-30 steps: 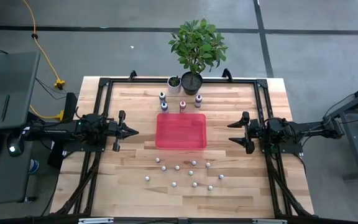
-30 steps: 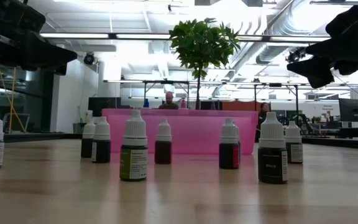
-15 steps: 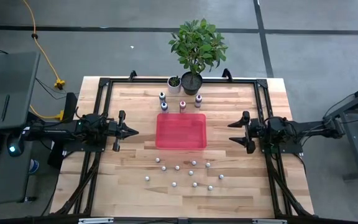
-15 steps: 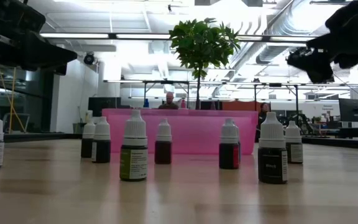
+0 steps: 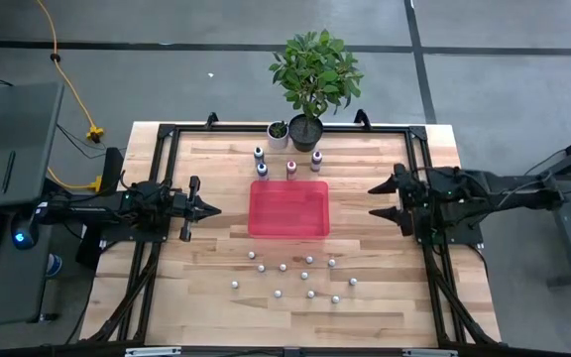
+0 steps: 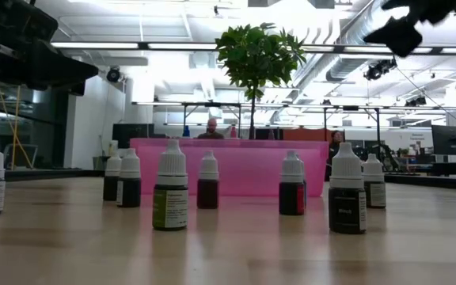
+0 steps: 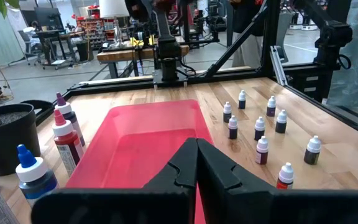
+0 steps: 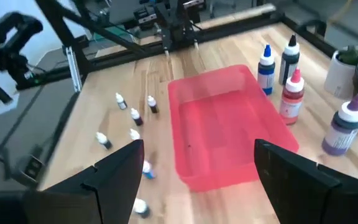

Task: Pick & Place food coloring
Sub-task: Put the small black food coloring bottle into the pink container

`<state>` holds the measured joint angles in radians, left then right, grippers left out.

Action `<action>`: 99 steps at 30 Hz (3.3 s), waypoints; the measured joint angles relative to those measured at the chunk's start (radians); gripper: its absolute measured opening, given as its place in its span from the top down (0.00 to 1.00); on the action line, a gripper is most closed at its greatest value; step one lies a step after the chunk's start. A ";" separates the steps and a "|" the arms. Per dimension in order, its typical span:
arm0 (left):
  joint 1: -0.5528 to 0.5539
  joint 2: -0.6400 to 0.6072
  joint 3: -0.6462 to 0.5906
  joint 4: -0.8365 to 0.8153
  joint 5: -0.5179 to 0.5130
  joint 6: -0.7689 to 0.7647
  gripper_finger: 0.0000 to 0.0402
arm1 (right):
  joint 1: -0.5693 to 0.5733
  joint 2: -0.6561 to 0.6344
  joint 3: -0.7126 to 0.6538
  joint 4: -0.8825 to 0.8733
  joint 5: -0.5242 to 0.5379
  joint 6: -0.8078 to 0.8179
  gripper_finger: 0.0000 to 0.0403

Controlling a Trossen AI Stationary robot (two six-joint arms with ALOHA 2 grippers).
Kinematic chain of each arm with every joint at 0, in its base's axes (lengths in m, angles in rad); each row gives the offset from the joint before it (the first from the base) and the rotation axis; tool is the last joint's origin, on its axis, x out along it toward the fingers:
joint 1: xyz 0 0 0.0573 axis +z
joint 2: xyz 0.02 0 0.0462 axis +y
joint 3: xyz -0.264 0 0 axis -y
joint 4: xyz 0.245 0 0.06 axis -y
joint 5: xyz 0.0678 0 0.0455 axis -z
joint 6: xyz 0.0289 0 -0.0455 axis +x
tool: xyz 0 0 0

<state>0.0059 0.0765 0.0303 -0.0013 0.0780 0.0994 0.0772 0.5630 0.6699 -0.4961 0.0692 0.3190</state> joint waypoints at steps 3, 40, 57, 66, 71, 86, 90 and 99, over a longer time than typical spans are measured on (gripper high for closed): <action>0.000 0.000 0.000 0.000 0.000 0.000 1.00 | 0.000 0.105 0.133 -0.096 -0.001 0.040 0.27; 0.000 0.000 0.000 0.000 0.000 0.000 1.00 | 0.438 0.857 0.766 -0.765 -0.141 0.331 0.27; 0.000 0.000 0.000 0.000 0.000 0.000 1.00 | 0.554 0.950 0.766 -0.544 0.301 0.151 0.27; 0.000 0.000 0.000 0.000 0.000 0.000 1.00 | 0.514 0.996 0.766 -0.473 0.371 0.168 0.27; 0.000 0.000 0.000 0.000 0.000 0.000 1.00 | 0.464 1.006 0.766 -0.448 0.311 0.288 0.27; 0.000 0.000 0.000 0.000 0.000 0.000 1.00 | 0.389 1.009 0.654 -0.558 -0.116 0.873 0.27; 0.000 0.000 0.000 0.000 0.000 0.000 1.00 | 0.397 1.009 0.529 -0.464 -0.198 0.985 0.27; 0.000 0.000 0.000 0.000 0.000 0.000 1.00 | 0.398 1.010 0.360 -0.231 -0.229 1.092 0.27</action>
<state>0.0062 0.0765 0.0303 -0.0013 0.0780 0.0990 0.4750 1.5726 1.0294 -0.7273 -0.1599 1.4112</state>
